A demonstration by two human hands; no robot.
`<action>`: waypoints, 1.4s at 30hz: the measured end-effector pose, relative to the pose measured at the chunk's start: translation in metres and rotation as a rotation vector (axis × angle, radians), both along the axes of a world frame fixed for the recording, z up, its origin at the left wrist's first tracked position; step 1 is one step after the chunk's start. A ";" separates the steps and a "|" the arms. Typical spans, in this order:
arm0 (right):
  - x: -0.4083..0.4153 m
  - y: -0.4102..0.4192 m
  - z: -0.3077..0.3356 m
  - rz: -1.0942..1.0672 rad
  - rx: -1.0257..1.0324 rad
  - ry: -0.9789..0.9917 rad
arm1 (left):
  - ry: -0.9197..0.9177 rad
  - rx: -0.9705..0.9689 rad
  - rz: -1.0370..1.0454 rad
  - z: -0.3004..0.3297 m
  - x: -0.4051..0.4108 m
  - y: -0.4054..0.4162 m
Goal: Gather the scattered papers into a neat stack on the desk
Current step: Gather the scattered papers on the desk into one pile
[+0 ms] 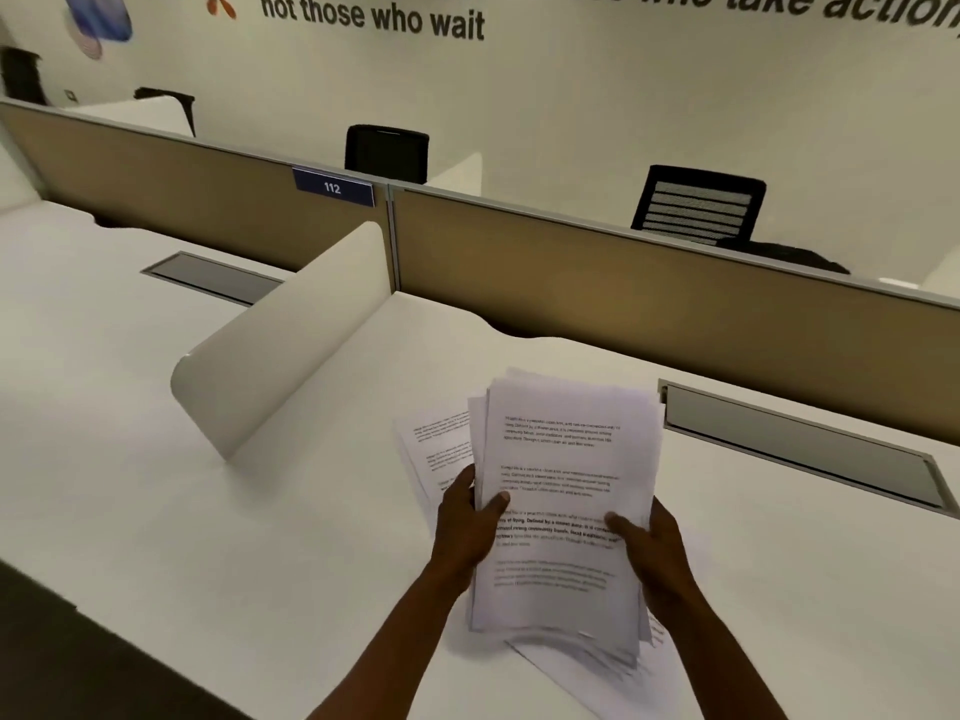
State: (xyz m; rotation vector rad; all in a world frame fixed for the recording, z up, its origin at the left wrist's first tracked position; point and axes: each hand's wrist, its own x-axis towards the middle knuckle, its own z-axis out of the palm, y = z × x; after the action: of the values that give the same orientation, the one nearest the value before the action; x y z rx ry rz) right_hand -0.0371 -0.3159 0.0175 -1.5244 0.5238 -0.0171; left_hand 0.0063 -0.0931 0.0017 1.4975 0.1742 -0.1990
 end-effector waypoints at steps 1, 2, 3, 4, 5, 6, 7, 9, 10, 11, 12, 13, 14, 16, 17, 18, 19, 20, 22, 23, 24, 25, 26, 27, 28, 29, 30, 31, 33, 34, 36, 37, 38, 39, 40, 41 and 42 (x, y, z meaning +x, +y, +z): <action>0.009 0.001 0.001 0.018 -0.001 0.018 | 0.030 -0.013 0.053 -0.001 0.002 0.003; 0.019 0.003 0.003 0.050 -0.016 0.030 | 0.064 -0.021 0.093 -0.003 0.005 0.007; 0.030 0.005 0.004 0.095 -0.043 0.035 | 0.095 -0.022 0.121 -0.005 0.007 0.012; 0.041 0.008 0.005 0.145 -0.075 0.038 | 0.122 -0.012 0.144 -0.007 0.009 0.016; 0.052 0.013 0.006 0.194 -0.110 0.041 | 0.140 0.006 0.168 -0.009 0.010 0.021; 0.062 0.019 0.008 0.238 -0.150 0.048 | 0.151 0.037 0.194 -0.011 0.012 0.025; 0.071 0.026 0.009 0.276 -0.195 0.057 | 0.155 0.073 0.223 -0.013 0.014 0.030; 0.088 0.041 0.011 0.337 -0.291 0.076 | 0.161 0.150 0.275 -0.017 0.019 0.038; 0.095 0.049 0.012 0.362 -0.351 0.085 | 0.166 0.182 0.292 -0.018 0.021 0.041; 0.102 0.057 0.012 0.386 -0.422 0.093 | 0.179 0.211 0.305 -0.019 0.022 0.044; 0.108 0.064 0.012 0.414 -0.511 0.095 | 0.196 0.240 0.315 -0.020 0.023 0.046; 0.112 0.071 0.011 0.449 -0.617 0.088 | 0.211 0.272 0.318 -0.022 0.024 0.048; 0.115 0.077 0.009 0.487 -0.724 0.076 | 0.216 0.302 0.310 -0.025 0.024 0.049; 0.120 0.085 0.000 0.550 -0.875 0.074 | 0.204 0.340 0.281 -0.029 0.023 0.051; 0.122 0.087 -0.006 0.576 -0.925 0.109 | 0.196 0.345 0.268 -0.030 0.022 0.051; 0.124 0.089 -0.012 0.600 -0.966 0.167 | 0.192 0.345 0.259 -0.030 0.022 0.051; 0.125 0.090 -0.017 0.626 -0.989 0.233 | 0.189 0.340 0.256 -0.032 0.023 0.052; 0.126 0.090 -0.022 0.647 -0.990 0.285 | 0.194 0.332 0.258 -0.034 0.023 0.053; 0.128 0.091 -0.028 0.668 -0.984 0.326 | 0.217 0.327 0.283 -0.036 0.024 0.056; 0.128 0.091 -0.030 0.676 -0.997 0.328 | 0.226 0.334 0.289 -0.038 0.024 0.057; 0.129 0.090 -0.032 0.688 -1.019 0.327 | 0.235 0.343 0.290 -0.041 0.024 0.058; 0.130 0.088 -0.033 0.699 -1.043 0.326 | 0.235 0.347 0.292 -0.044 0.024 0.058; 0.131 0.087 -0.033 0.708 -1.062 0.324 | 0.231 0.345 0.294 -0.045 0.024 0.058; 0.132 0.085 -0.033 0.715 -1.073 0.321 | 0.225 0.340 0.301 -0.047 0.024 0.058; 0.134 0.084 -0.033 0.718 -1.072 0.318 | 0.222 0.334 0.307 -0.048 0.024 0.057; 0.136 0.083 -0.033 0.715 -1.064 0.317 | 0.215 0.328 0.313 -0.050 0.025 0.057; 0.138 0.082 -0.032 0.704 -1.053 0.318 | 0.210 0.325 0.311 -0.051 0.026 0.056; 0.140 0.081 -0.032 0.688 -1.047 0.324 | 0.208 0.324 0.302 -0.052 0.027 0.056; 0.143 0.080 -0.033 0.654 -1.044 0.332 | 0.206 0.338 0.279 -0.051 0.029 0.055; 0.143 0.079 -0.034 0.641 -1.046 0.324 | 0.208 0.342 0.270 -0.052 0.029 0.055; 0.143 0.081 -0.034 0.615 -1.063 0.272 | 0.214 0.340 0.258 -0.052 0.030 0.055; 0.141 0.083 -0.033 0.597 -1.073 0.226 | 0.215 0.341 0.257 -0.052 0.031 0.054; 0.139 0.086 -0.032 0.581 -1.074 0.169 | 0.216 0.341 0.259 -0.052 0.031 0.054; 0.136 0.090 -0.031 0.566 -1.058 0.105 | 0.218 0.339 0.263 -0.053 0.031 0.054; 0.132 0.095 -0.030 0.556 -1.033 0.040 | 0.223 0.332 0.267 -0.053 0.031 0.054; 0.127 0.100 -0.028 0.551 -1.018 -0.020 | 0.227 0.320 0.271 -0.054 0.031 0.054; 0.122 0.106 -0.025 0.555 -1.024 -0.081 | 0.231 0.302 0.276 -0.054 0.031 0.054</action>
State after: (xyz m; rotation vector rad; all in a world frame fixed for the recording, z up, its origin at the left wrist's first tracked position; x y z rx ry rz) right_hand 0.0854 -0.2103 -0.0078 -2.6158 -0.0360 0.0958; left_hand 0.0377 -0.0391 -0.0521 1.7277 0.6155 -0.1258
